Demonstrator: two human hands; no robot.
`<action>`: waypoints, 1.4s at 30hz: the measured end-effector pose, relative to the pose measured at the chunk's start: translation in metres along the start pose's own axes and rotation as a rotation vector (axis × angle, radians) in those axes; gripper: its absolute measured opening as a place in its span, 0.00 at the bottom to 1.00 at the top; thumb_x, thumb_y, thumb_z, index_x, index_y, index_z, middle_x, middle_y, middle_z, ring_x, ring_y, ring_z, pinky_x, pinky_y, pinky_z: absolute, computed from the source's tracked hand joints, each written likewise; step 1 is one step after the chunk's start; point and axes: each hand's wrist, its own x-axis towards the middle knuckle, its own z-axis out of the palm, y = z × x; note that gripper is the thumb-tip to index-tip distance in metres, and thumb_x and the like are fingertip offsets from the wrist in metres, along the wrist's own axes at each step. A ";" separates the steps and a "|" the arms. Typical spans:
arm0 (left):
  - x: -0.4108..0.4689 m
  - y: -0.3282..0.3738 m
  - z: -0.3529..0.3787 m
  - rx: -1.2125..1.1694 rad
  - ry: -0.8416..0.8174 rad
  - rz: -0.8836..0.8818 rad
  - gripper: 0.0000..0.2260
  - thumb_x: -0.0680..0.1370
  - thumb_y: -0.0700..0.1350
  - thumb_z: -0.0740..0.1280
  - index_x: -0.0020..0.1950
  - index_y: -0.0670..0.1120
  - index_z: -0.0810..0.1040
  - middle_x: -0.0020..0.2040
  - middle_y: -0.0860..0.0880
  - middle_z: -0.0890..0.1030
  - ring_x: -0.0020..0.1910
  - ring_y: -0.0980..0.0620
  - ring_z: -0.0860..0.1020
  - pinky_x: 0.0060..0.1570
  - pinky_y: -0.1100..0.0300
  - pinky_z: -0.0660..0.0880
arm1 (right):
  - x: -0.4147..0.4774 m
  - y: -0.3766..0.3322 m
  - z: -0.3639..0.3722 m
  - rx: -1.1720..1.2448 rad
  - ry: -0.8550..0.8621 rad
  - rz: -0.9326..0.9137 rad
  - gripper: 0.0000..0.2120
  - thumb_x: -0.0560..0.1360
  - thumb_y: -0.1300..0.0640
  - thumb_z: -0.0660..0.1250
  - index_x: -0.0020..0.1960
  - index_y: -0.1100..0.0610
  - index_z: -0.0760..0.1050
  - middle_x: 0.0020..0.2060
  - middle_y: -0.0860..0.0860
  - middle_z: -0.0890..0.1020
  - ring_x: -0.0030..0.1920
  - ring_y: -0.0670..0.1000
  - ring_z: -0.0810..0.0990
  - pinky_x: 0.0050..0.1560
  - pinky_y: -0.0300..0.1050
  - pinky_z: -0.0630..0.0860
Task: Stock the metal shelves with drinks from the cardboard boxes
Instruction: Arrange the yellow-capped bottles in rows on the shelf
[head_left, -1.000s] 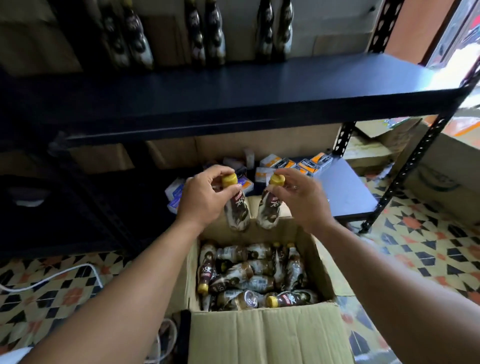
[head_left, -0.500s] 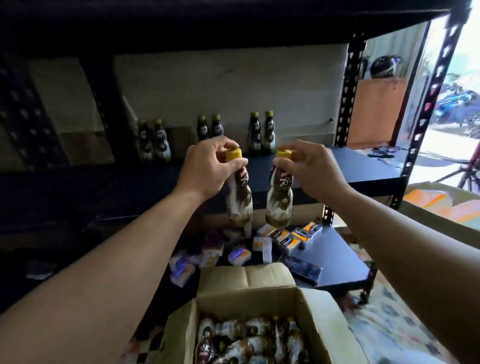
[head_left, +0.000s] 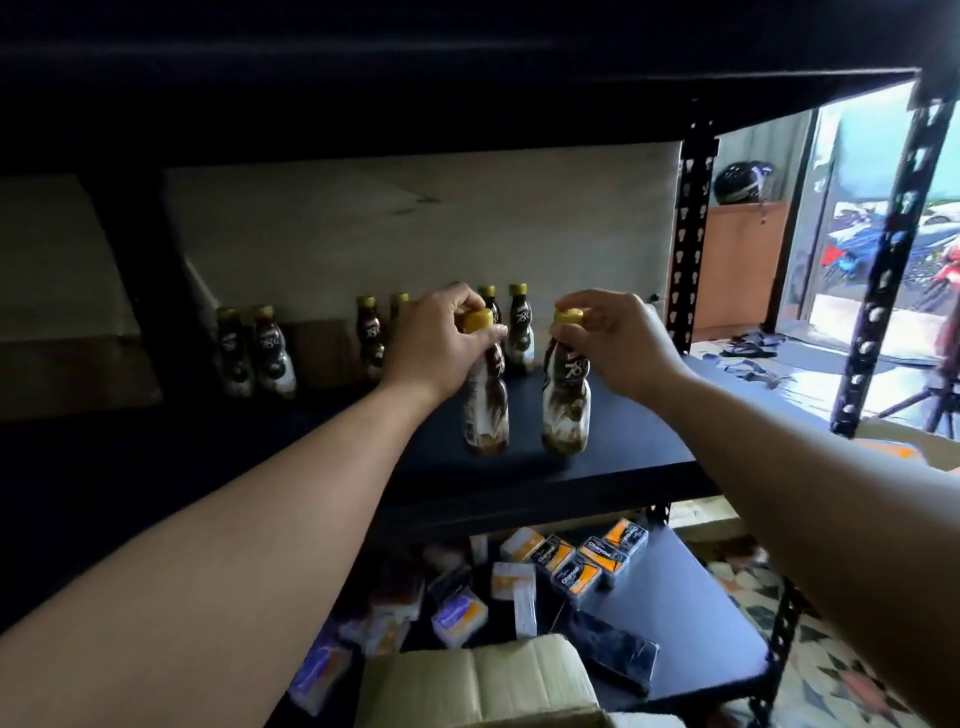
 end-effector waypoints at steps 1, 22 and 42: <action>0.005 -0.008 0.009 -0.005 -0.011 -0.014 0.12 0.72 0.52 0.78 0.49 0.48 0.81 0.44 0.53 0.82 0.43 0.53 0.80 0.47 0.54 0.80 | 0.005 0.008 0.002 -0.007 -0.001 0.008 0.12 0.74 0.56 0.78 0.56 0.45 0.84 0.42 0.44 0.87 0.43 0.43 0.86 0.52 0.45 0.83; -0.034 -0.079 0.099 -0.238 -0.100 -0.097 0.39 0.77 0.61 0.68 0.81 0.65 0.49 0.69 0.53 0.77 0.65 0.57 0.74 0.64 0.57 0.73 | -0.010 0.099 0.052 0.096 -0.095 0.017 0.40 0.77 0.49 0.74 0.77 0.27 0.53 0.51 0.36 0.85 0.48 0.41 0.85 0.56 0.45 0.79; -0.038 -0.082 0.103 -0.191 -0.124 -0.055 0.45 0.74 0.53 0.76 0.82 0.61 0.49 0.70 0.52 0.76 0.65 0.56 0.77 0.63 0.60 0.73 | -0.010 0.104 0.053 0.055 -0.142 0.093 0.47 0.71 0.48 0.79 0.79 0.32 0.53 0.52 0.45 0.84 0.51 0.45 0.85 0.60 0.57 0.81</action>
